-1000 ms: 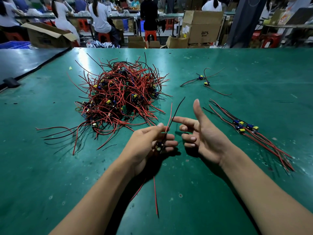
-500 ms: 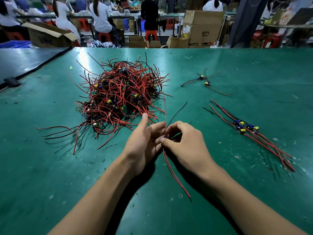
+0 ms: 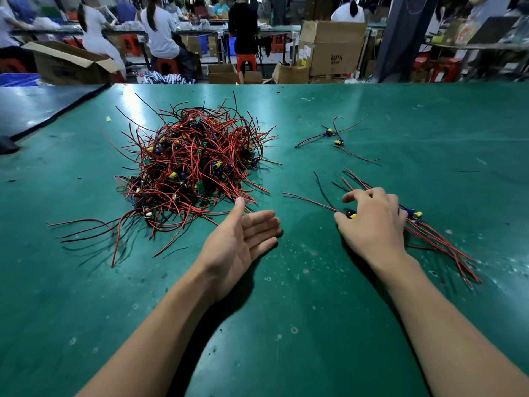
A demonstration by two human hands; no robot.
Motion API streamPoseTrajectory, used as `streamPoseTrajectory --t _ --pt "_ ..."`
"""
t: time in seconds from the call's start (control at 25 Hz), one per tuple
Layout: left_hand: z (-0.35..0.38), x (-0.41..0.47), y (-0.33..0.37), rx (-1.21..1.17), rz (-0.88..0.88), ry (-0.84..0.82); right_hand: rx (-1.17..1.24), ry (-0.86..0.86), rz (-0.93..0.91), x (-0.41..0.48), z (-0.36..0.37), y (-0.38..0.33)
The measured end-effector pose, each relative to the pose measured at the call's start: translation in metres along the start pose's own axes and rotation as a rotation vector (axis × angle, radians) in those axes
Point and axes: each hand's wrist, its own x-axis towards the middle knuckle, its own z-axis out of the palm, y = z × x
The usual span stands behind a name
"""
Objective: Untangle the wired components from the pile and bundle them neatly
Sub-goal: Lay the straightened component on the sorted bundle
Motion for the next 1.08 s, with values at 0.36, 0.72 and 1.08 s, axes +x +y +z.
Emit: streamPoseTrajectory --t 0.36,0.72,1.08 --pt "0.0 0.001 0.0 -0.008 0.006 -0.008 -0.061 0.005 0.127 0.008 0.004 0.013" --pt "0.002 -0.001 0.0 0.003 0.006 -0.001 -0.131 0.083 0.151 0.01 0.005 0.015" --pt "0.003 0.001 0.0 0.002 0.019 0.023 0.08 0.088 -0.282 -0.011 0.006 -0.021"
